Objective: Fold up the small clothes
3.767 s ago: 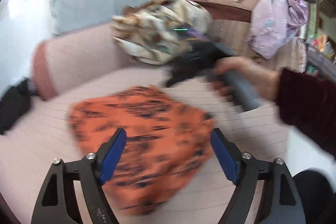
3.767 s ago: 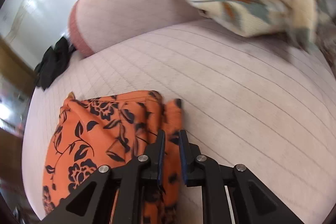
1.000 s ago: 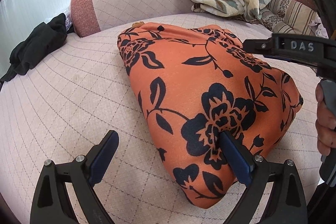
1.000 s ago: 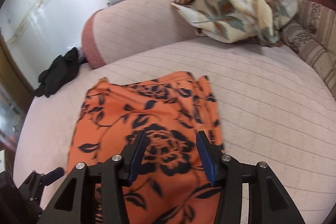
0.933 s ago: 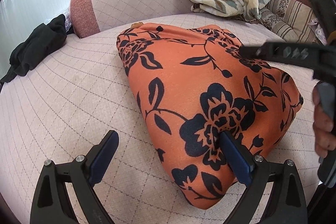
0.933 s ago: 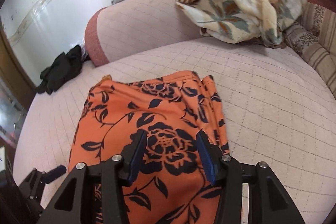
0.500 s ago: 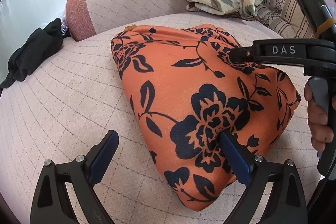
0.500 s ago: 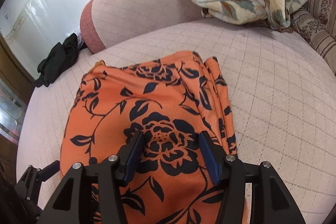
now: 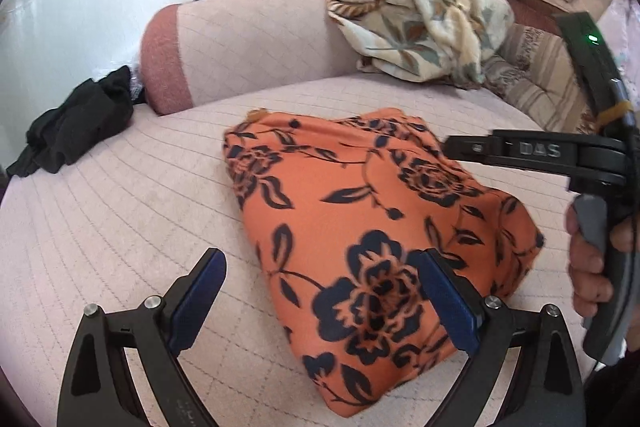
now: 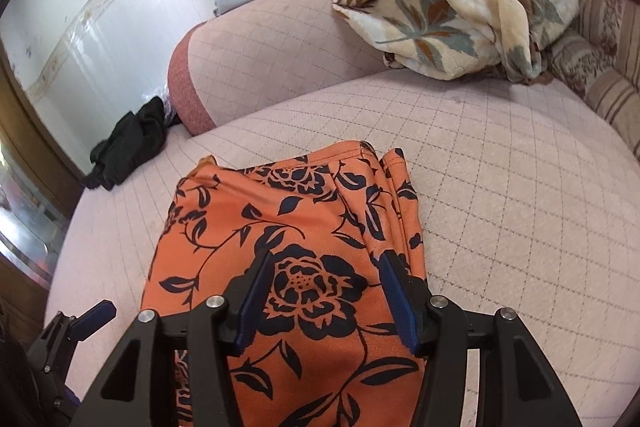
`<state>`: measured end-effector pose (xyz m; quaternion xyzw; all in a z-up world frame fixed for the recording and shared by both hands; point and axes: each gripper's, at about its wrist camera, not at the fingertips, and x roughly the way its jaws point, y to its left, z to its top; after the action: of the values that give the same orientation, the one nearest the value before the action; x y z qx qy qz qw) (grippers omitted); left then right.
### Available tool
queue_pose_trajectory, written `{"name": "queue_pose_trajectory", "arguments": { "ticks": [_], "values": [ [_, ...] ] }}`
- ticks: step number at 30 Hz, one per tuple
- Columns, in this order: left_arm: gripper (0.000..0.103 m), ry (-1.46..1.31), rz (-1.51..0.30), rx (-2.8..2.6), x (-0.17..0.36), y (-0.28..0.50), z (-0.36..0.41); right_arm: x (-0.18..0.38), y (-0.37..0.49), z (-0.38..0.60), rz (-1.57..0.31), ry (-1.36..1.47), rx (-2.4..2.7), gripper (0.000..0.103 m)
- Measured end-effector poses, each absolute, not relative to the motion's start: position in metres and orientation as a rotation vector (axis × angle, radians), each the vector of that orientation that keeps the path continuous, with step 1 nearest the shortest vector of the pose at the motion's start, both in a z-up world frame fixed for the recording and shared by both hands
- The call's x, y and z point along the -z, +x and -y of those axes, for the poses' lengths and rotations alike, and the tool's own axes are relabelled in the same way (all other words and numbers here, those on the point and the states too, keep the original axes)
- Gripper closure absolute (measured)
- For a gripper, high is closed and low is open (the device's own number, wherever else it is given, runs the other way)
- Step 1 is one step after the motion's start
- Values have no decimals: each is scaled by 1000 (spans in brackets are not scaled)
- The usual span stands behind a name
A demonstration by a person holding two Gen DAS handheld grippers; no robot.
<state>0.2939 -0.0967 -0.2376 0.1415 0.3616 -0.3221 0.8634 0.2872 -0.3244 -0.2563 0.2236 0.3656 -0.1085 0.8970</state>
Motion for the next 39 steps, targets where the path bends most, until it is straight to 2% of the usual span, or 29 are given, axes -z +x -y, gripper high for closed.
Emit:
{"name": "queue_pose_trajectory", "arguments": {
  "ticks": [24, 25, 26, 27, 39],
  "values": [
    [6, 248, -777, 488, 250, 327, 77, 263, 293, 311, -778, 504, 169, 46],
    [5, 249, -776, 488, 251, 327, 78, 263, 293, 310, -778, 498, 164, 51],
    [5, 250, -775, 487, 251, 327, 78, 262, 293, 308, -778, 488, 160, 62],
    [5, 252, -774, 486, 251, 327, 78, 262, 293, 306, -782, 477, 159, 65],
    [3, 322, -805, 471, 268, 333, 89, 283, 306, 301, -893, 447, 159, 68]
  ]
}}
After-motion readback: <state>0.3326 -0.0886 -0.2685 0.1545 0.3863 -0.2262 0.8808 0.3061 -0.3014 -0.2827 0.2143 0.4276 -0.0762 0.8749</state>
